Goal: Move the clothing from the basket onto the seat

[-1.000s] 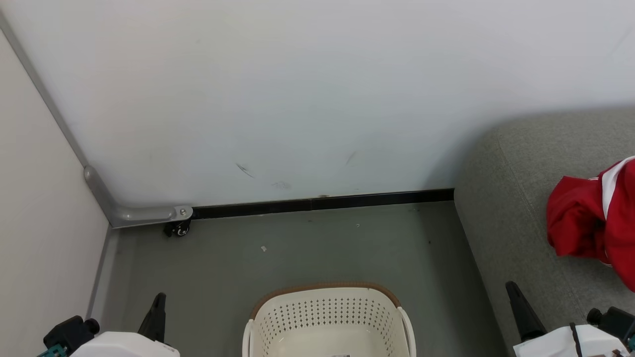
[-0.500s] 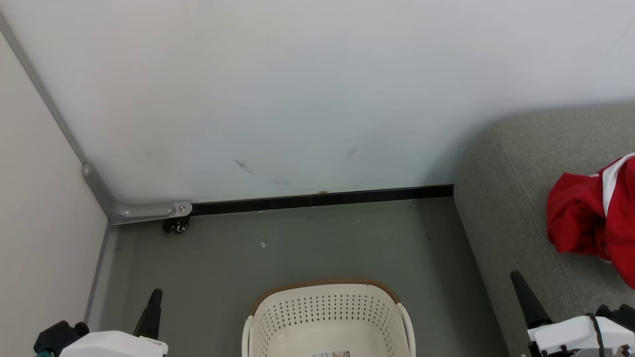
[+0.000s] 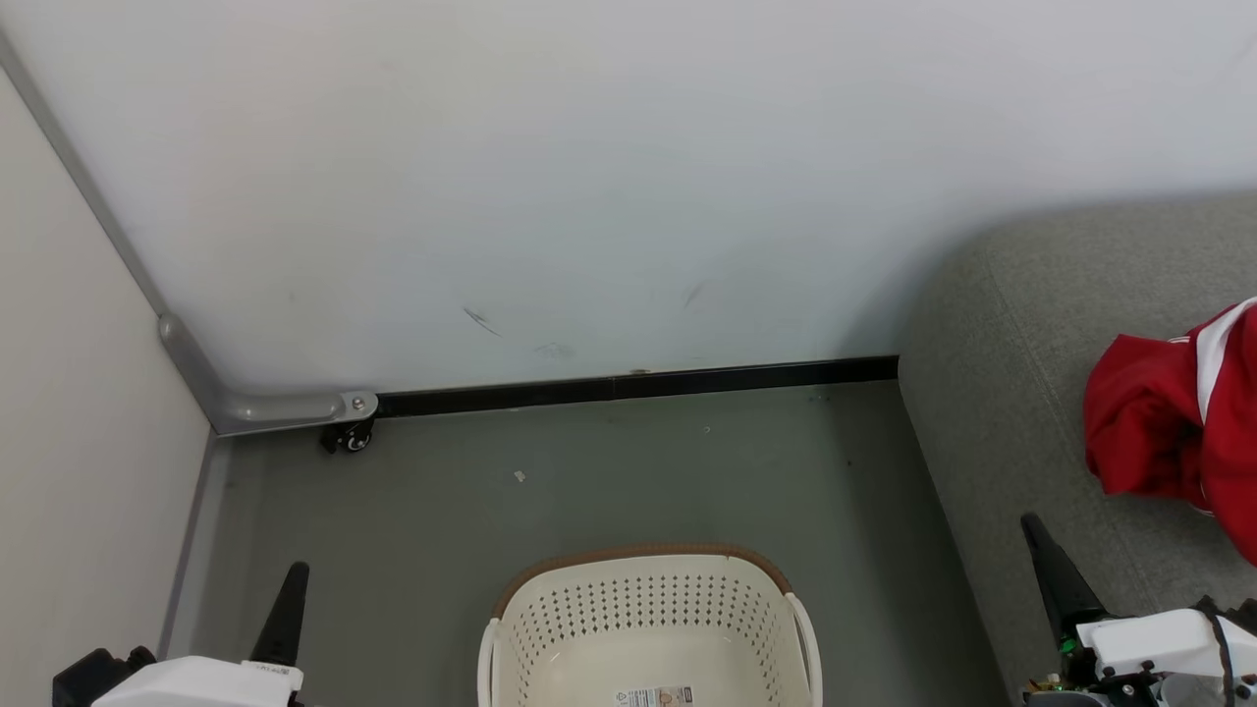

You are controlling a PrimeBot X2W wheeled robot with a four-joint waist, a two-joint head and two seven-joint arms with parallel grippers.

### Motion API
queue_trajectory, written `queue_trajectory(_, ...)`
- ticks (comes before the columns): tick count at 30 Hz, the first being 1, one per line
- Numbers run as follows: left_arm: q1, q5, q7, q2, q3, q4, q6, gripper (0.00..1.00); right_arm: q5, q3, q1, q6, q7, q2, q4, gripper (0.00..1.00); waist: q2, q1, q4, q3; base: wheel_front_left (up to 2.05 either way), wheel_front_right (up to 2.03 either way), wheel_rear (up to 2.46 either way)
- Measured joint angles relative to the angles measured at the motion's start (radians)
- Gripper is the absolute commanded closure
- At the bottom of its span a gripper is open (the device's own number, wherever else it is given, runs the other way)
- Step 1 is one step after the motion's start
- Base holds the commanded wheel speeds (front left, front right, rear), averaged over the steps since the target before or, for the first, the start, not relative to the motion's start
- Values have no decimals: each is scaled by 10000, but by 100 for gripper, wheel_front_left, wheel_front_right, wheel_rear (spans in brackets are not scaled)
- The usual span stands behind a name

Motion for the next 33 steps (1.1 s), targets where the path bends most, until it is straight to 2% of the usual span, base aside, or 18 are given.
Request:
queue_trajectory(20, -118, -1871, 571, -499, 1058, 140, -926, 100, 2968, -284, -257, -2, 742, -36, 38, 100, 0, -4, -22, 162, 0, 0, 0)
queue_trajectory(33, -139, -1902, 583, -523, 1108, 184, -965, 100, 3012, -301, -359, -2, 748, -50, 44, 100, 0, -5, -22, 163, 0, 0, 0)
